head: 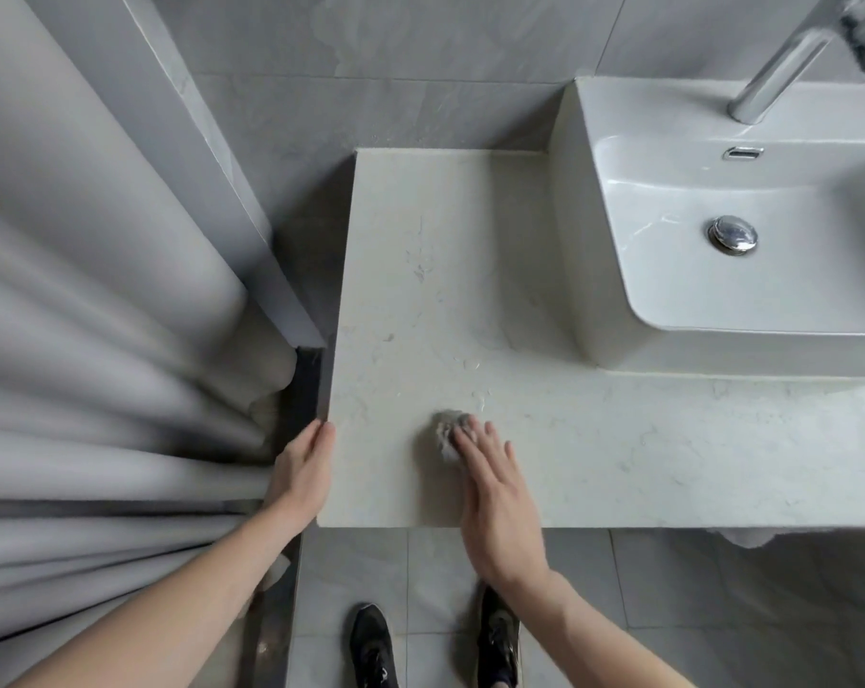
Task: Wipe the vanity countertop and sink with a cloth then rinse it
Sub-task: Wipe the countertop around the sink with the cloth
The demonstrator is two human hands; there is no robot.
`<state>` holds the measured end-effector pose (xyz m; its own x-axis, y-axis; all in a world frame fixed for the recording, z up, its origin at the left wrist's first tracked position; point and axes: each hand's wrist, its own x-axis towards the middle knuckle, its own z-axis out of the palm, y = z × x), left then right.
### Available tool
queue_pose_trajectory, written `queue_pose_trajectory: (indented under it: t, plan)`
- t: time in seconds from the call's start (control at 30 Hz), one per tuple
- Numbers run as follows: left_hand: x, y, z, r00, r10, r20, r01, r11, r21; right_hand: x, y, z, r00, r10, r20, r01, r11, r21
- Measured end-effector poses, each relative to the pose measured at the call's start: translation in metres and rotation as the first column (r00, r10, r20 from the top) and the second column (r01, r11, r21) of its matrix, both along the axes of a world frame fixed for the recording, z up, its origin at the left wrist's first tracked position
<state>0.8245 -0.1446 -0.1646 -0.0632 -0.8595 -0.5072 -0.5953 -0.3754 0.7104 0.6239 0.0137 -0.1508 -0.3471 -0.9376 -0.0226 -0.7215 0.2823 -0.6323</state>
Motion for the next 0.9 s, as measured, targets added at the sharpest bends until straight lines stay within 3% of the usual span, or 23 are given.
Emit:
queue_pose_trajectory:
  t: [0.1,0.17,0.27,0.37,0.53,0.67,0.73,0.83,0.9]
  plan:
    - [0.007,0.011,-0.003,0.999,-0.024,-0.037,0.026,0.998,0.061,-0.067,0.019,0.003,0.974,-0.223,-0.047,0.222,0.974,-0.038]
    - [0.004,0.016,-0.006,0.994,0.048,-0.098,-0.043,0.998,0.052,-0.103,0.026,0.001,0.943,-0.320,-0.089,0.324,0.945,0.039]
    - [-0.001,0.021,-0.013,0.981,0.124,-0.148,-0.117,0.992,0.054,-0.117,0.028,-0.011,0.917,-0.331,-0.224,0.370,0.915,0.162]
    - [-0.003,0.024,-0.011,0.966,0.160,-0.204,-0.152,0.987,0.053,-0.090,0.012,-0.013,0.902,-0.319,-0.291,0.378,0.908,0.178]
    - [-0.001,0.020,-0.026,0.942,0.230,-0.246,-0.205,0.971,0.122,-0.008,-0.037,-0.007,0.974,-0.060,-0.217,0.094,0.984,0.152]
    - [-0.005,0.018,-0.020,0.885,0.370,-0.282,-0.305,0.919,0.248,0.080,-0.069,-0.003,0.963,0.212,-0.168,-0.195,0.974,0.116]
    - [-0.002,0.017,-0.021,0.834,0.434,-0.341,-0.298,0.874,0.383,0.110,-0.077,-0.004,0.953,0.254,-0.167,-0.239,0.965,0.105]
    - [0.005,0.014,-0.027,0.664,0.610,-0.433,-0.354,0.766,0.536,0.112,-0.077,-0.005,0.962,0.265,-0.070,-0.260,0.963,0.074]
    - [0.004,0.011,-0.030,0.697,0.604,-0.387,-0.387,0.771,0.506,0.095,-0.069,-0.001,0.959,0.278,0.061,-0.280,0.960,0.028]
